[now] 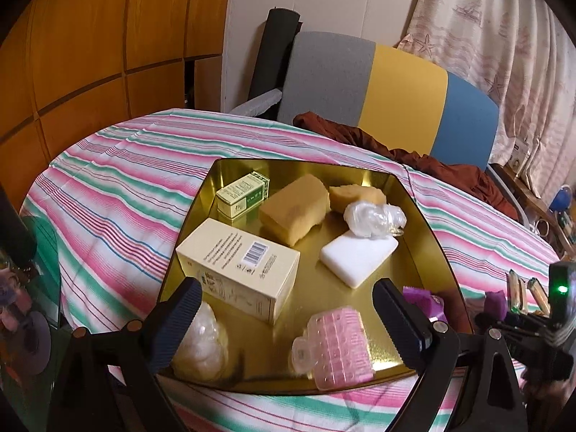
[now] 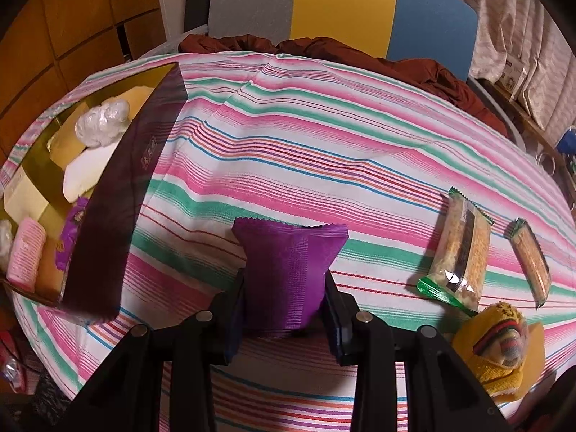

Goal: Organize objects
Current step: 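Lower the purple packet into the gold tray and open the right tool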

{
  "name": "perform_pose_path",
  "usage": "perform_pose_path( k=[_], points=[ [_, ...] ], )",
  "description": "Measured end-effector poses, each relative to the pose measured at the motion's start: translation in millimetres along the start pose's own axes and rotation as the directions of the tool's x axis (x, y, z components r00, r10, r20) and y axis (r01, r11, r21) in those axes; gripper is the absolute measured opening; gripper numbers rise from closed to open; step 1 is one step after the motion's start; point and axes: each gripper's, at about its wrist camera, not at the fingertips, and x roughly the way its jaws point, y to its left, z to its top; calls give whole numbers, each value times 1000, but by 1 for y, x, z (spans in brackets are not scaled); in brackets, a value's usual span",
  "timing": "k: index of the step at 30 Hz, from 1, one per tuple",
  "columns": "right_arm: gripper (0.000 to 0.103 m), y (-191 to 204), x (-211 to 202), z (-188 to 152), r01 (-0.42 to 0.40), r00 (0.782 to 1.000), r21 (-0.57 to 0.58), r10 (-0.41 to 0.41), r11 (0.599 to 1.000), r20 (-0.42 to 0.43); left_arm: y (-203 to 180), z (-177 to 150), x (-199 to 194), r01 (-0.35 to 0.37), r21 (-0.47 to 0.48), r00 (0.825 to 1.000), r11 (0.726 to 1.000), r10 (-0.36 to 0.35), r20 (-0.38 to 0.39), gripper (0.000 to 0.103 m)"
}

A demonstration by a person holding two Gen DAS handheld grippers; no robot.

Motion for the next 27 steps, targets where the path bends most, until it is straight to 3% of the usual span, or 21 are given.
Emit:
perform_pose_path(
  k=[6,13,20,27],
  points=[
    [37,24,-30,21,-63,995,-30,65,998,75,3,0,-5,6,-4,1000,1000,-6,11,98],
    [37,90,-64,50,-152,969,-191,184,970,162,16,-2,-5,-4,-37,1000,999,4,7,98],
    [37,159,-35,66,-236,963,-336,266,912,44,36,-2,-11,-31,-81,999,996,32,18,98],
    [37,193,7,63,-226,974,-385,204,895,-99,54,-3,-14,-59,-112,998,992,61,17,99]
  ],
)
